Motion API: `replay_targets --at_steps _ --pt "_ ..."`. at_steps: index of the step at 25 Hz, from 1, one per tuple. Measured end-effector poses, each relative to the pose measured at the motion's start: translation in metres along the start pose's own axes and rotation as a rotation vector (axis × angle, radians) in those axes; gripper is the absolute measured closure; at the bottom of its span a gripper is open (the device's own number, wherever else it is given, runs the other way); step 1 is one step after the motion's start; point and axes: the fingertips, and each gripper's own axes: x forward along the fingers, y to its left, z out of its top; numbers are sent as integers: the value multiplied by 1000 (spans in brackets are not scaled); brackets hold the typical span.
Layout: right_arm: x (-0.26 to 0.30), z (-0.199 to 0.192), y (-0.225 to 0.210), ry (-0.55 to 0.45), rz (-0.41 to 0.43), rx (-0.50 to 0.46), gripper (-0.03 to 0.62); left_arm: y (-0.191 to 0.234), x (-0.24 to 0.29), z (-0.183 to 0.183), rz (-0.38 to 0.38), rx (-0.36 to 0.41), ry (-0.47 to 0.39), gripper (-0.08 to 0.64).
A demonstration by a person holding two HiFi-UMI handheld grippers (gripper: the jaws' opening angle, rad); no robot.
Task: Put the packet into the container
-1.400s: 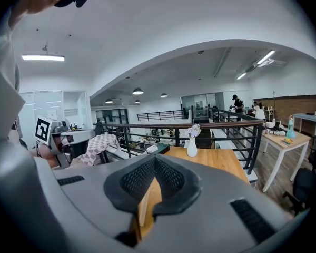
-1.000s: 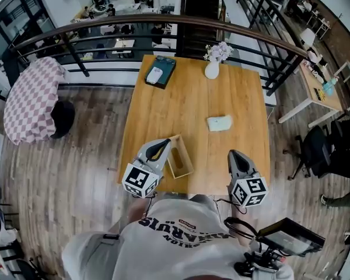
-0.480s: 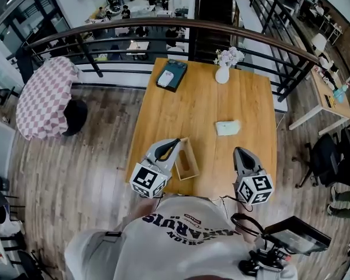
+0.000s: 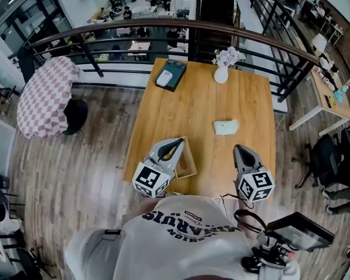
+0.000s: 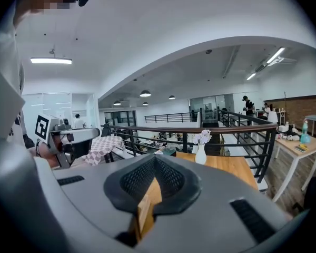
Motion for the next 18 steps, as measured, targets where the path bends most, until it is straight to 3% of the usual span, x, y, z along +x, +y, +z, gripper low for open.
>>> replay_targets --at_steps 8,18 --pt "3 -5 -1 8 -2 1 586 4 -3 -5 -2 10 11 558" --pt "21 3 -4 50 40 -128 582 14 -6 -4 20 -1 -4 558"
